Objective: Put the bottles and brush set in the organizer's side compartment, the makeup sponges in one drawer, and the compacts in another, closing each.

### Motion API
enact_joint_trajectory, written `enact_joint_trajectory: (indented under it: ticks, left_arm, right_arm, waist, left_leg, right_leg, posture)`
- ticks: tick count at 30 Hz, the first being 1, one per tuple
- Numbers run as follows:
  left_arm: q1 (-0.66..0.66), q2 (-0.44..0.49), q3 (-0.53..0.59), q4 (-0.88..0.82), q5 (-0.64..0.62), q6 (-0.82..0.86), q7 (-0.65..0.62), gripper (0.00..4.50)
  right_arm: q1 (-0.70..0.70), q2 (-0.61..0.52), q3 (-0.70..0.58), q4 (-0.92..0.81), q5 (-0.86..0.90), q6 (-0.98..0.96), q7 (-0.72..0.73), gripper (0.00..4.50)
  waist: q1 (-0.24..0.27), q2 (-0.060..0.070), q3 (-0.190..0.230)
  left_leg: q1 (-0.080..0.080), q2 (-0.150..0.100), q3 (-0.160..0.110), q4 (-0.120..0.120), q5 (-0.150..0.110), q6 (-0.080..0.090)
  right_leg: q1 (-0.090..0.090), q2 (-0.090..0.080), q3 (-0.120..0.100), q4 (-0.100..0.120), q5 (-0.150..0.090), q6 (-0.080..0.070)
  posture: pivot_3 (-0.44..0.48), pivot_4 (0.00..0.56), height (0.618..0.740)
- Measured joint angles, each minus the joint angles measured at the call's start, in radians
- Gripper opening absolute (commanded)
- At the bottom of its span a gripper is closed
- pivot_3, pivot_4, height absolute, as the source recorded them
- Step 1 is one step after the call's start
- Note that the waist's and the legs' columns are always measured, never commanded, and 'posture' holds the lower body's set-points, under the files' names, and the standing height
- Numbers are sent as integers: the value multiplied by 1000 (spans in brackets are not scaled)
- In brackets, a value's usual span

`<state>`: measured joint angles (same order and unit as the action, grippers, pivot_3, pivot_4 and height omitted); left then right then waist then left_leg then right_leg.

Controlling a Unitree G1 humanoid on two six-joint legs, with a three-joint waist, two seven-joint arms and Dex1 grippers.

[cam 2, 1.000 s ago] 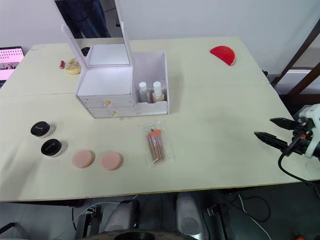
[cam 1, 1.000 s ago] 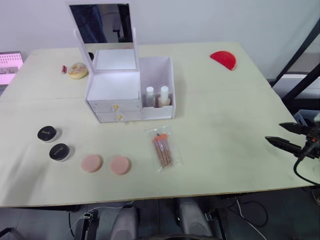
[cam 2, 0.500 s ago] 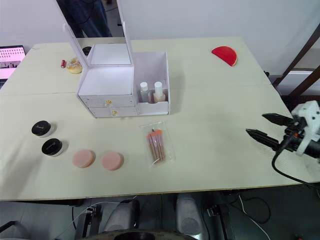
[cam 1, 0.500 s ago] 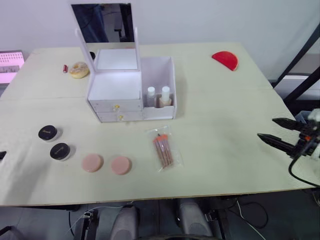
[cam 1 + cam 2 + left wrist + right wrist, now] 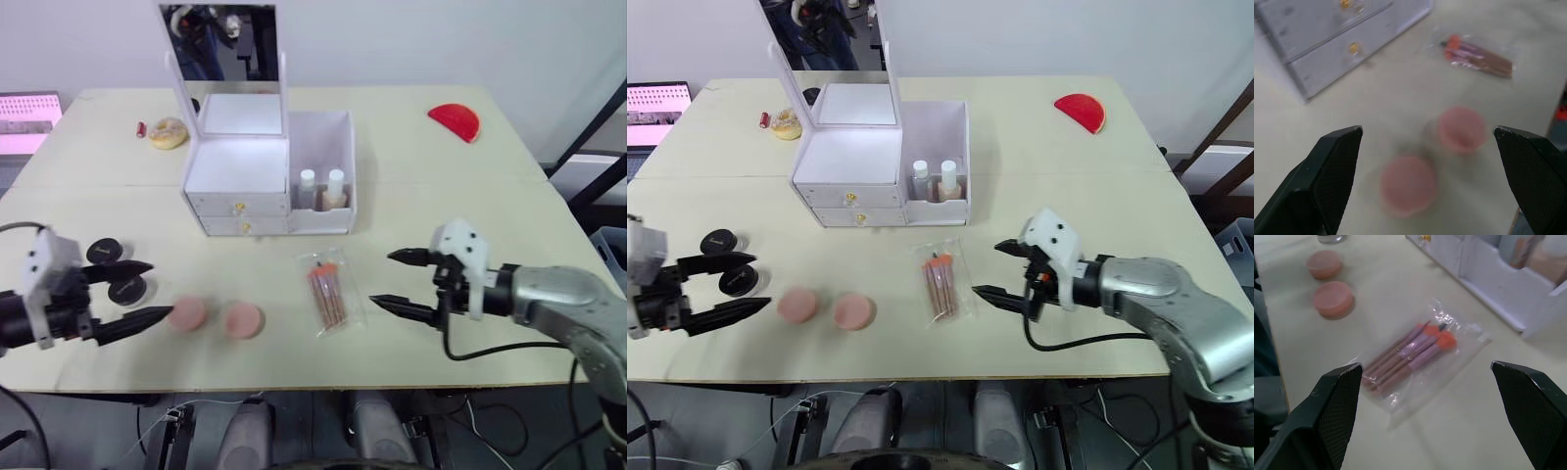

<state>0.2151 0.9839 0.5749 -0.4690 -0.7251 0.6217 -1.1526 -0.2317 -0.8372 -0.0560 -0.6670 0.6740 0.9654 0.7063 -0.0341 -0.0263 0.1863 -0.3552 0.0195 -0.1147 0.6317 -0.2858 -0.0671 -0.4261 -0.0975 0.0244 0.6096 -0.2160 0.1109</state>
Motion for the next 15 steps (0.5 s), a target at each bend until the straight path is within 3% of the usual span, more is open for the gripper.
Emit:
enact_joint_trajectory:
  ticks: [8, 11, 15]
  left_arm:
    - [-213, -119, -338, -128, -15, 60, 177, 4500]
    - [-310, -169, -454, -118, 25, 81, 248, 3615]
    - [-394, -215, -591, -72, 101, 84, 288, 1505]
  right_arm:
    - [-82, 0, 110, 91, -74, -68, 36, 4450]
    - [-92, 0, 138, 133, -102, -115, 75, 4500]
    - [-93, 3, 167, 185, -134, -168, 110, 4500]
  waist:
    - [4, 0, 0]
    - [11, 0, 0]
    - [18, 0, 0]
  left_leg:
    - [0, 0, -1, 0, 0, 0]
    - [1, 0, -1, 0, 0, 0]
    - [0, 0, -1, 0, 0, 0]
  right_leg:
    - [1, 1, 0, 0, 1, -1]
    - [1, 1, 0, 0, 1, -1]
    - [1, 1, 0, 0, 1, -1]
  posture:
    - [0, 150, 739]
    - [0, 150, 739]
    - [0, 150, 739]
